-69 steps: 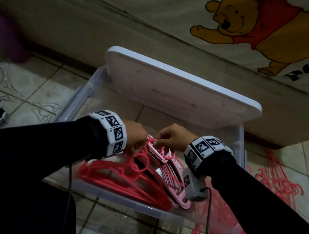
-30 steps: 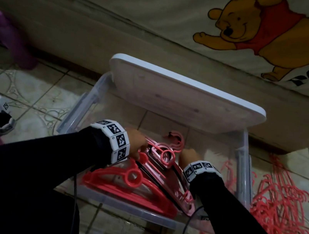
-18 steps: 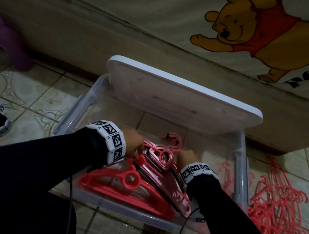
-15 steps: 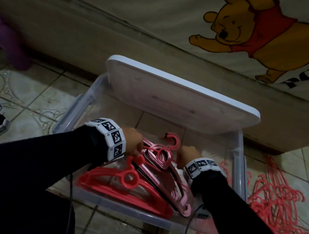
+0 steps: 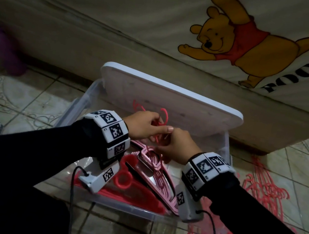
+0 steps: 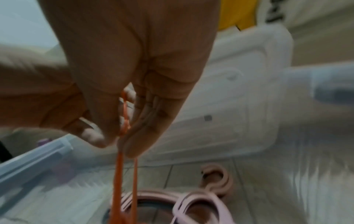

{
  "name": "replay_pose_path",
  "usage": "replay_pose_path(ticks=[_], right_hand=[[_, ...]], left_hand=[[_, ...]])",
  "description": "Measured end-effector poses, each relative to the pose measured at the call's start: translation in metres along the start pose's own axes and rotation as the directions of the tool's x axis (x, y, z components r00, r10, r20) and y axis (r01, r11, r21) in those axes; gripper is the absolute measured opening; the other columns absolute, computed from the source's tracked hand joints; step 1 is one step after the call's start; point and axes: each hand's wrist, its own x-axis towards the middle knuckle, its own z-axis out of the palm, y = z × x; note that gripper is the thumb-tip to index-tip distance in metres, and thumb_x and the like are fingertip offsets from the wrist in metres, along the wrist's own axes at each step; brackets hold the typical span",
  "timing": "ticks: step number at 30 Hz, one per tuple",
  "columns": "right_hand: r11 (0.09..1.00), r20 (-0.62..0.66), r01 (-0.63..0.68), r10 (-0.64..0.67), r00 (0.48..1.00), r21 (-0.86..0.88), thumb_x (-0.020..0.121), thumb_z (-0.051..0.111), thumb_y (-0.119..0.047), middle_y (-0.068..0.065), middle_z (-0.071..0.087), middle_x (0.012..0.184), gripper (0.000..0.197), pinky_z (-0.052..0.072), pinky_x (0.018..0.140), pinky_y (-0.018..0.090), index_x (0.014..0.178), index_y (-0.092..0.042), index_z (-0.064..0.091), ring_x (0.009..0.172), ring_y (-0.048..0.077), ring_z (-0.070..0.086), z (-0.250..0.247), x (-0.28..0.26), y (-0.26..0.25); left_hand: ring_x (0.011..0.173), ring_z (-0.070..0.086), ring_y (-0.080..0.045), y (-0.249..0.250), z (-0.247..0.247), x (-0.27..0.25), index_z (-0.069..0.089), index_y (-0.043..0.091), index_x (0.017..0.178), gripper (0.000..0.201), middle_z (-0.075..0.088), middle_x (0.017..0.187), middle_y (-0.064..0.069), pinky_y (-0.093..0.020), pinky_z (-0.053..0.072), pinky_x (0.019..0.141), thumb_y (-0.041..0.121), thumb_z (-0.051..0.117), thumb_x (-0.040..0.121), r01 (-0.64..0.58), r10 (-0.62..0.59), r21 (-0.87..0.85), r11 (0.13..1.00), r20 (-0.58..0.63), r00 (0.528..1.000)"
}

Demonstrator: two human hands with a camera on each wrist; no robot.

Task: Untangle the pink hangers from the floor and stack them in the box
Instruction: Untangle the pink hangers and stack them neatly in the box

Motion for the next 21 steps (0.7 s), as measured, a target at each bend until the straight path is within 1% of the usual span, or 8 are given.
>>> replay_pose_path(ticks=[2,5,6,8,11,14,18,21], right_hand=[[1.0,0.018,0.021,-0.021,1.0,0.019,0.079,0.073,-0.026,-0.004,0.063,0.082,0.029,0.04,0.058,0.013,0.102,-0.013,0.063,0.071,0.007,0.058,0.001,0.0,-0.001],[0.996,0.02,-0.02,0.019,1.0,0.082,0.081,0.073,-0.024,0.004,0.067,0.085,0.021,0.051,0.066,0.023,0.095,-0.011,0.063,0.07,0.013,0.061,-0.009,0.004,0.004],[0.997,-0.02,-0.029,0.031,0.999,0.071,0.081,0.073,-0.022,0.006,0.068,0.09,0.022,0.051,0.071,0.026,0.097,-0.01,0.063,0.076,0.015,0.062,-0.014,0.005,0.009],[0.998,-0.109,0.023,-0.029,0.994,-0.056,0.081,0.071,-0.016,0.008,0.064,0.109,0.033,0.042,0.079,0.021,0.111,-0.009,0.06,0.092,0.019,0.06,-0.025,0.007,0.016],[0.969,-0.083,0.185,-0.2,0.976,-0.161,0.082,0.068,-0.011,0.008,0.055,0.123,0.047,0.034,0.086,0.017,0.127,-0.012,0.053,0.106,0.022,0.055,-0.029,0.007,0.017],[0.946,0.034,0.234,-0.233,0.972,-0.225,0.085,0.063,-0.014,0.008,0.062,0.116,0.033,0.038,0.086,0.019,0.119,-0.012,0.06,0.105,0.022,0.058,-0.019,0.01,0.015],[0.924,0.106,0.212,-0.187,0.977,-0.317,0.091,0.053,-0.02,0.011,0.068,0.103,0.021,0.045,0.083,0.039,0.106,-0.009,0.064,0.097,0.029,0.06,-0.009,0.009,0.015],[0.925,0.112,0.197,-0.17,0.979,-0.324,0.09,0.055,-0.024,0.005,0.068,0.097,0.015,0.047,0.076,0.034,0.101,-0.018,0.064,0.092,0.024,0.061,-0.01,0.007,0.018]], left_hand=[[0.071,0.064,-0.023,0.0,0.0,-0.004,0.057,0.009,0.09,0.023,0.068,0.089,-0.014,-0.034,0.055,0.069,0.032,0.056,0.094,0.044,-0.043,-0.124,0.991,0.014,0.999],[0.066,0.062,-0.022,-0.001,-0.007,-0.008,0.057,0.002,0.098,0.025,0.068,0.091,-0.014,-0.028,0.05,0.061,0.023,0.044,0.101,0.089,-0.087,-0.078,0.993,0.035,0.996],[0.065,0.062,-0.021,-0.001,-0.01,-0.008,0.058,0.0,0.103,0.027,0.068,0.088,-0.011,-0.025,0.049,0.059,0.02,0.041,0.102,0.088,-0.086,-0.052,0.995,0.046,0.995],[0.067,0.061,-0.025,0.002,-0.017,-0.01,0.061,0.0,0.103,0.029,0.066,0.081,-0.007,-0.026,0.048,0.062,0.015,0.035,0.102,0.071,-0.064,-0.055,0.996,0.11,0.992],[0.066,0.061,-0.021,0.007,-0.022,-0.015,0.06,0.009,0.094,0.032,0.063,0.077,-0.005,-0.025,0.047,0.062,0.013,0.03,0.102,0.059,-0.024,-0.129,0.99,0.253,0.967],[0.062,0.059,-0.012,0.007,-0.02,-0.016,0.059,0.015,0.092,0.033,0.059,0.078,-0.004,-0.022,0.046,0.059,0.014,0.027,0.102,0.058,-0.011,-0.128,0.99,0.346,0.938],[0.058,0.048,-0.012,-0.001,-0.021,-0.013,0.057,0.018,0.099,0.02,0.055,0.073,-0.002,-0.021,0.04,0.052,0.013,0.038,0.101,0.087,-0.049,-0.085,0.993,0.377,0.925],[0.059,0.05,-0.013,-0.012,-0.024,-0.009,0.053,0.012,0.107,0.018,0.055,0.075,-0.004,-0.019,0.043,0.051,0.004,0.058,0.092,0.058,-0.044,-0.032,0.998,0.33,0.943]])
